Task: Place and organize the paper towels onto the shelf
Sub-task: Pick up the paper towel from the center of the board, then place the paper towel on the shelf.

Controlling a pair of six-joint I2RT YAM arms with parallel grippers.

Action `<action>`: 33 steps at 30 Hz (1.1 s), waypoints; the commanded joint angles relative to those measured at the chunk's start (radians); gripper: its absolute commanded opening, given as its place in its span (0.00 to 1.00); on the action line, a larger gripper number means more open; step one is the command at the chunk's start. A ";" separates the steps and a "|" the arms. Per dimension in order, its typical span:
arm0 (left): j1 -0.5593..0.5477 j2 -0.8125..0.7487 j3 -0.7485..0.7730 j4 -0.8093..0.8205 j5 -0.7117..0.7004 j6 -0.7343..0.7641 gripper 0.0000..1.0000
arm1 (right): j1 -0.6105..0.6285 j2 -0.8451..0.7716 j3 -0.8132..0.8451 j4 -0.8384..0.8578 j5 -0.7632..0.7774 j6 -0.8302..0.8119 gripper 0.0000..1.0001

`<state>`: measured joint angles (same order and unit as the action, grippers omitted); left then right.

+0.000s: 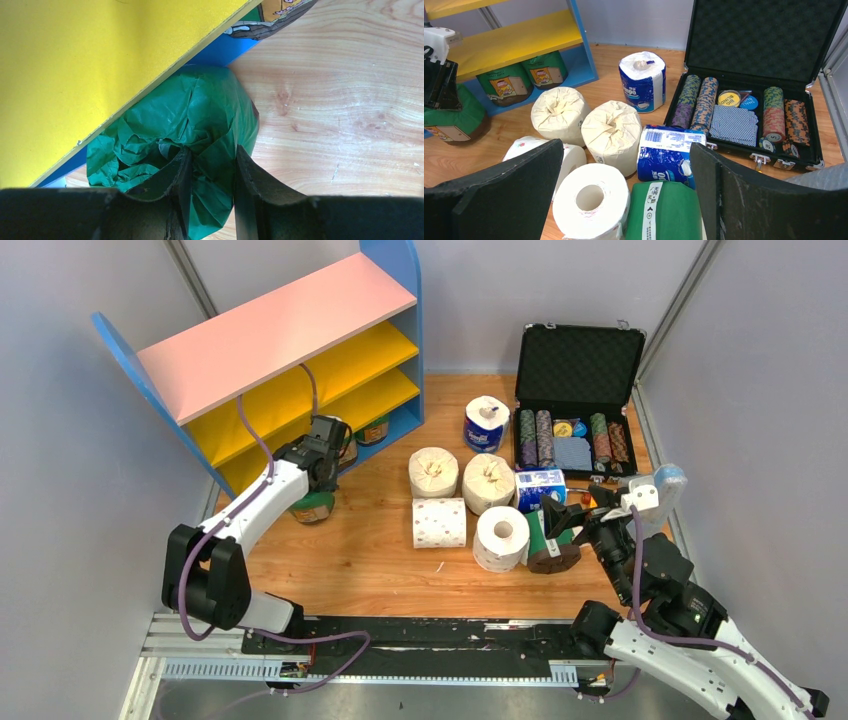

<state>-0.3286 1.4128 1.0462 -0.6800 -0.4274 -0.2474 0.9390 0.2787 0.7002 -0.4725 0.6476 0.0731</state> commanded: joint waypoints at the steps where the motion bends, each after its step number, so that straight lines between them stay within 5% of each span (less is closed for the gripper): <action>1: 0.024 -0.020 0.019 0.077 -0.061 0.061 0.25 | -0.003 -0.013 -0.005 0.038 0.009 -0.009 1.00; 33: 0.025 0.097 -0.053 0.473 -0.193 0.206 0.24 | -0.003 -0.073 -0.008 0.038 -0.006 0.001 1.00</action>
<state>-0.3359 1.4727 1.0042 -0.4725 -0.5495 -0.0986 0.9390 0.2253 0.7002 -0.4725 0.6460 0.0731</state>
